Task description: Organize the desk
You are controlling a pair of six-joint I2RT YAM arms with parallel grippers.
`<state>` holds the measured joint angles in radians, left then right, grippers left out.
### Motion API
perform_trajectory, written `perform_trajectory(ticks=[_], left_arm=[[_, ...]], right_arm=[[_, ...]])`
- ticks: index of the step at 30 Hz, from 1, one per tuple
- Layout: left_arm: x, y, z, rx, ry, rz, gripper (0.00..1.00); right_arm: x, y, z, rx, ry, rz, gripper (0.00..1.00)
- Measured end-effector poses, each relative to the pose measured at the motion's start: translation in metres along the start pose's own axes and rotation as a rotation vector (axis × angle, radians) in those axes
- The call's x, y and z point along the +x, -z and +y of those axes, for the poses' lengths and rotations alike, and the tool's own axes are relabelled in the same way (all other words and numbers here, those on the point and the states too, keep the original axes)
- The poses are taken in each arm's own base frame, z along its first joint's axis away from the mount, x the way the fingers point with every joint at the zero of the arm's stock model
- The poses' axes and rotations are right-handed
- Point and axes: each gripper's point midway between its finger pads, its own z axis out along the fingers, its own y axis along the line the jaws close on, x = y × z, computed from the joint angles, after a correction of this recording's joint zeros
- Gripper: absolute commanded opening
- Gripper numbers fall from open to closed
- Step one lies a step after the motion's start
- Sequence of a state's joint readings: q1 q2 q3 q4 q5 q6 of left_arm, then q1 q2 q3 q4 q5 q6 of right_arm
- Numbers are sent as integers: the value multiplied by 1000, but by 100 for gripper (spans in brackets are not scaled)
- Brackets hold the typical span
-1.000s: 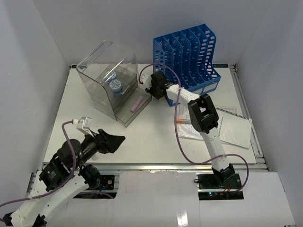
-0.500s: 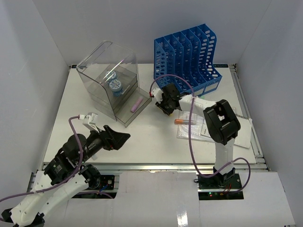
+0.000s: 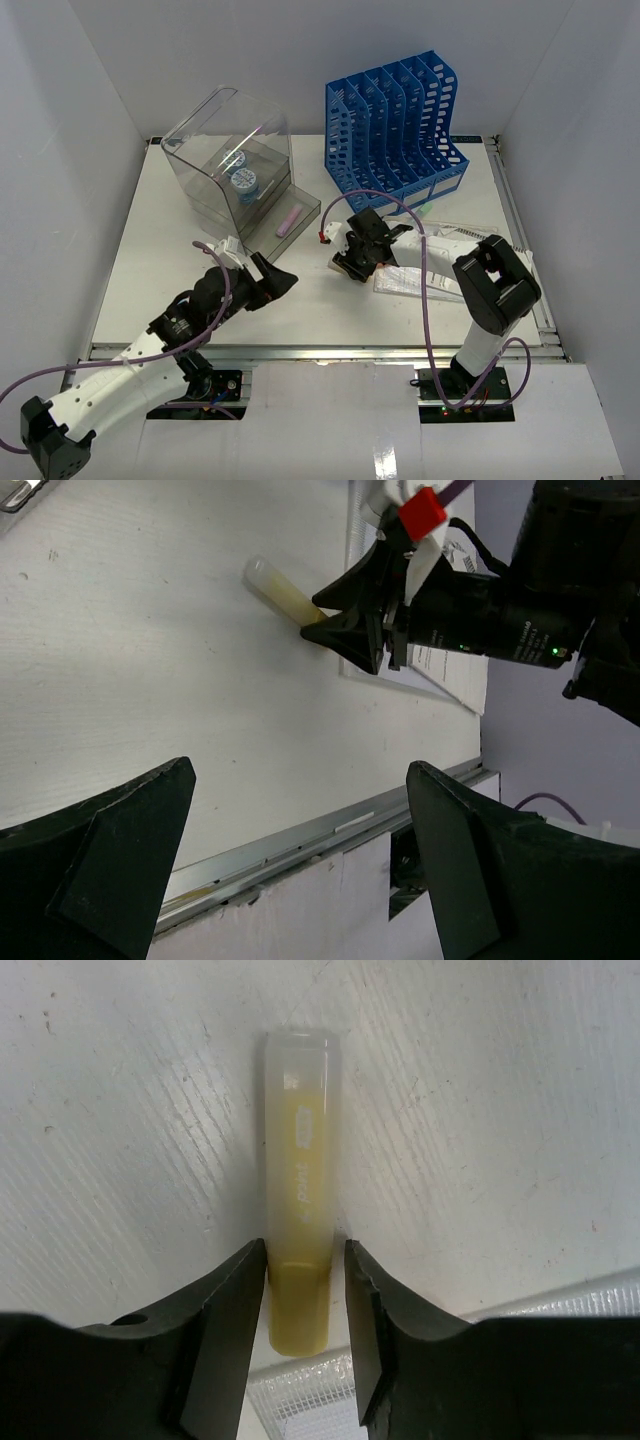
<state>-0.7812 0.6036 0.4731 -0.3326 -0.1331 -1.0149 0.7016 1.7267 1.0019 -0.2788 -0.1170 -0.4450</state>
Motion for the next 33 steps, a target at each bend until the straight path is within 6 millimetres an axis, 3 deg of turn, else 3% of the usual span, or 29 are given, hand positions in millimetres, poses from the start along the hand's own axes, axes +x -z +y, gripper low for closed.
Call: perform_trajectory(ticks=[3, 8, 12, 16, 26, 30, 33], left_arm=[[1, -7, 8, -30, 67, -22, 98], [8, -21, 25, -103, 181, -26, 98], [24, -40, 42, -204, 256, 14, 96], [35, -58, 54, -263, 292, 38, 95], [14, -94, 13, -189, 381, -13, 86], [15, -108, 9, -187, 397, -10, 73], [18, -111, 7, -182, 402, -1, 54]], right_arm=[[-1, -1, 3, -25, -6, -9, 24], [-3, -1, 5, -46, 0, -21, 11], [-5, 2, 17, -114, 21, -49, 8], [-8, 20, 43, -227, 49, -99, 8], [-45, 52, 78, -413, 83, -252, 8], [-72, 64, 88, -480, 85, -317, 8], [-88, 74, 91, -511, 86, -360, 8]])
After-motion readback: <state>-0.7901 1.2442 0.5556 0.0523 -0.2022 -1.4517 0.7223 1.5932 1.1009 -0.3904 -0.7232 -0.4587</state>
